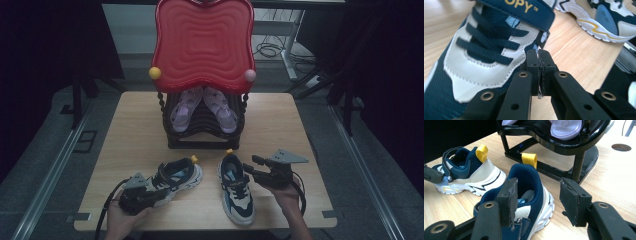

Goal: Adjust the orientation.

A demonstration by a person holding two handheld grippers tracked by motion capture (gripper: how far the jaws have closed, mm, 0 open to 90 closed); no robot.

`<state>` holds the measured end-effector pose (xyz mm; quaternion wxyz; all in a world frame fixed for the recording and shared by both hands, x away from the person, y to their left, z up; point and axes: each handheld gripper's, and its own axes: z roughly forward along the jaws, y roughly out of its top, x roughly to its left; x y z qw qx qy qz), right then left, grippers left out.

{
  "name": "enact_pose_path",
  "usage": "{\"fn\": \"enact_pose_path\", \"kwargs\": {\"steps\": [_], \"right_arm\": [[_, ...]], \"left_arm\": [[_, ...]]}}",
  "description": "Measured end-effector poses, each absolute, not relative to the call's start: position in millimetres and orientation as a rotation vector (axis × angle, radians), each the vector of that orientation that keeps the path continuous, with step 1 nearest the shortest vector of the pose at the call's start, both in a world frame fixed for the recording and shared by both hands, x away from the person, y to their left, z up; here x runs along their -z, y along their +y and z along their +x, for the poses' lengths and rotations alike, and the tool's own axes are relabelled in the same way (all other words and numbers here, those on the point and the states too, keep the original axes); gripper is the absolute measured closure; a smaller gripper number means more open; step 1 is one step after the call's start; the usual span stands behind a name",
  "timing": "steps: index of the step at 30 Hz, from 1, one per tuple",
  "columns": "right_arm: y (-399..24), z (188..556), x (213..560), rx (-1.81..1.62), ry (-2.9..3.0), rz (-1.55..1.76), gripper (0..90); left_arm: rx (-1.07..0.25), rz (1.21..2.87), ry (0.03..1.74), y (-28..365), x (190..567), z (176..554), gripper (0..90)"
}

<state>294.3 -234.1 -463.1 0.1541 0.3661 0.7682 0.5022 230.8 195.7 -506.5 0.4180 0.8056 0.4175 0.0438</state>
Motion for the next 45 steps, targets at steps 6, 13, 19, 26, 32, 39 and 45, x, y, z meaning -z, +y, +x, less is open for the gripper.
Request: {"fn": "enact_pose_path", "kwargs": {"steps": [6, 13, 19, 26, 32, 39, 45], "right_arm": [[-235.6, 294.0, 462.6, -1.443, 2.190, 1.061, 49.1], [-237.7, 294.3, 462.4, -1.448, 2.177, 1.073, 49.1], [-237.5, 294.0, 462.5, -1.451, 2.182, 1.072, 49.2], [-237.8, 293.6, 462.2, -1.456, 2.176, 1.070, 49.1], [-238.8, 293.4, 461.7, -1.456, 2.174, 1.071, 49.1], [-239.2, 292.0, 457.6, -1.461, 2.171, 1.054, 49.2], [-236.0, 288.1, 451.1, -1.489, 2.170, 1.030, 50.3]], "left_arm": [[-0.144, 2.009, 1.082, 206.7, 506.3, 234.5, 88.3], [-0.166, 2.003, 1.111, 214.6, 504.9, 240.2, 87.8], [-0.186, 1.988, 1.137, 222.5, 502.0, 246.3, 87.9], [-0.213, 1.980, 1.156, 225.5, 500.7, 248.2, 87.4], [-0.208, 1.969, 1.143, 225.9, 497.5, 246.5, 84.3], [-0.270, 1.941, 1.049, 224.3, 462.2, 245.2, 71.1], [-0.325, 1.894, 1.048, 214.4, 432.9, 259.8, 57.0]]}}
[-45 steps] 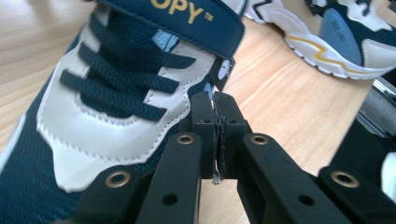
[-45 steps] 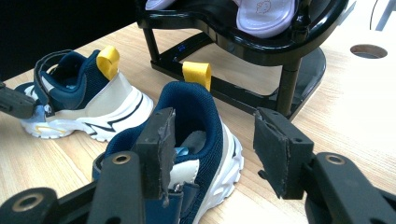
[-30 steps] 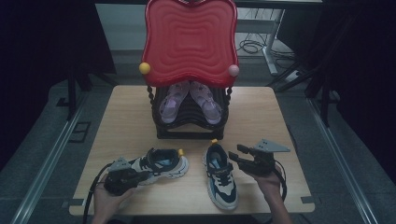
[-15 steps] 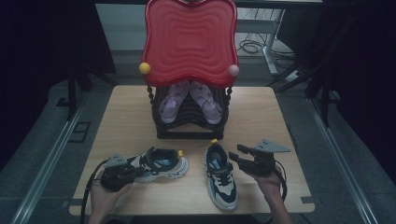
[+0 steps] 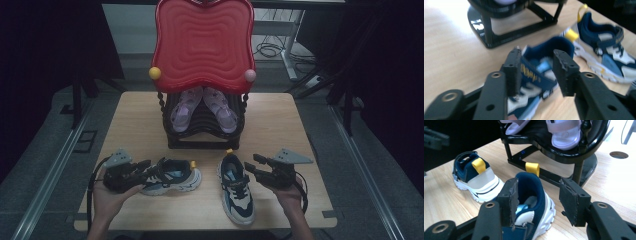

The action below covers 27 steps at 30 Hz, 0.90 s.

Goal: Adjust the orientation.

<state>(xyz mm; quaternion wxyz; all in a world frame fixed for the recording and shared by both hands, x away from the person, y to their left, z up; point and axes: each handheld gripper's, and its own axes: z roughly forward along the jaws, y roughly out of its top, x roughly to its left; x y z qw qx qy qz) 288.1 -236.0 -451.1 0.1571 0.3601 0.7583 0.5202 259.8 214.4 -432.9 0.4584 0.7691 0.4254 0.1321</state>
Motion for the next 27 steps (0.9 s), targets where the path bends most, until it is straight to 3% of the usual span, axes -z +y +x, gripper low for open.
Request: {"fn": "enact_pose_path", "kwargs": {"steps": [6, 16, 21, 27], "right_arm": [[-232.3, 288.5, 446.9, -1.542, 2.173, 1.035, 53.8], [-216.8, 291.8, 440.0, -1.587, 2.271, 0.959, 69.8], [-193.5, 295.3, 429.4, -1.567, 2.296, 0.869, 81.3], [-164.0, 302.7, 417.7, -1.508, 2.376, 0.785, 87.2]], "left_arm": [[-0.335, 1.875, 1.035, 204.3, 420.9, 270.7, 50.5], [-0.313, 1.873, 1.111, 217.7, 437.7, 275.9, 46.9], [-0.272, 1.826, 1.123, 228.9, 440.0, 273.4, 45.5], [-0.274, 1.793, 1.118, 235.1, 436.3, 267.7, 44.5]]}}
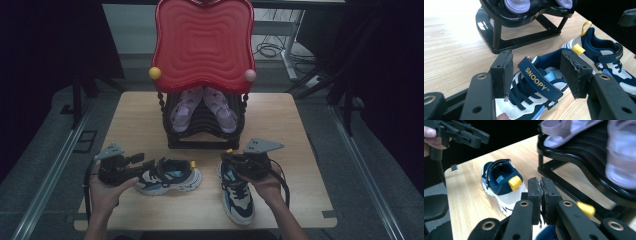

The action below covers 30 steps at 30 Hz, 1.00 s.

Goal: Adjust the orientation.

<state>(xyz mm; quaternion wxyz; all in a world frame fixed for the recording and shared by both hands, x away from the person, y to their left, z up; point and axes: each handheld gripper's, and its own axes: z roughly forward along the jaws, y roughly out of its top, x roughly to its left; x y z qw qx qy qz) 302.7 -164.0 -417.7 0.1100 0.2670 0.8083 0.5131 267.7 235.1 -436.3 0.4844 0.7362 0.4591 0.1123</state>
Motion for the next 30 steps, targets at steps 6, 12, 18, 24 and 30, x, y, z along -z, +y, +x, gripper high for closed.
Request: {"fn": "enact_pose_path", "kwargs": {"steps": [6, 12, 18, 24, 30], "right_arm": [[-137.9, 310.5, 410.1, -1.477, 2.438, 0.724, 89.7], [-118.3, 319.4, 402.0, -1.462, 2.482, 0.712, 89.9], [-99.6, 333.4, 400.1, -1.451, 2.508, 0.714, 89.9], [-82.9, 344.5, 404.9, -1.423, 2.543, 0.724, 89.9], [-70.5, 351.7, 417.0, -1.357, 2.585, 0.741, 89.9]], "left_arm": [[-0.264, 1.796, 1.127, 237.8, 439.0, 267.9, 43.6], [-0.286, 1.777, 1.115, 237.7, 437.7, 265.8, 43.8], [-0.306, 1.754, 1.117, 241.3, 434.2, 262.3, 43.8], [-0.302, 1.753, 1.126, 243.6, 435.9, 262.3, 43.7], [-0.292, 1.763, 1.122, 242.4, 437.1, 262.3, 43.6]]}}
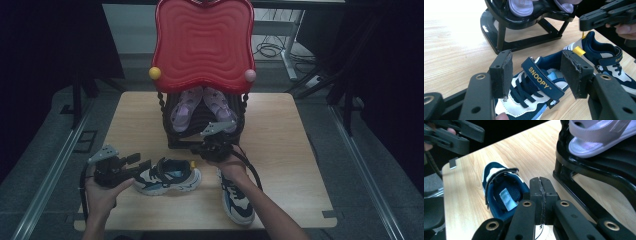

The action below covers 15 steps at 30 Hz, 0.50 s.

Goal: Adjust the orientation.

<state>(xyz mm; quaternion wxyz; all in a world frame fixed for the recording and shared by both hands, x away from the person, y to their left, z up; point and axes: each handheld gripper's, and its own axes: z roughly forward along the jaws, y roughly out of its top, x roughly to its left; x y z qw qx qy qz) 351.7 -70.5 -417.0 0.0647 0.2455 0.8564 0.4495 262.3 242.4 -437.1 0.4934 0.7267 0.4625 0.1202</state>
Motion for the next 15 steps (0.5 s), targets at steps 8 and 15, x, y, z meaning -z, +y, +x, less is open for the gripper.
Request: {"fn": "enact_pose_path", "kwargs": {"steps": [8, 15], "right_arm": [[-53.4, 360.7, 428.4, -1.274, 2.625, 0.751, 89.9], [-41.5, 368.1, 438.7, -1.226, 2.662, 0.765, 89.9]], "left_arm": [[-0.282, 1.779, 1.127, 241.5, 439.5, 263.0, 43.1], [-0.277, 1.781, 1.130, 242.0, 440.7, 263.3, 43.0]]}}
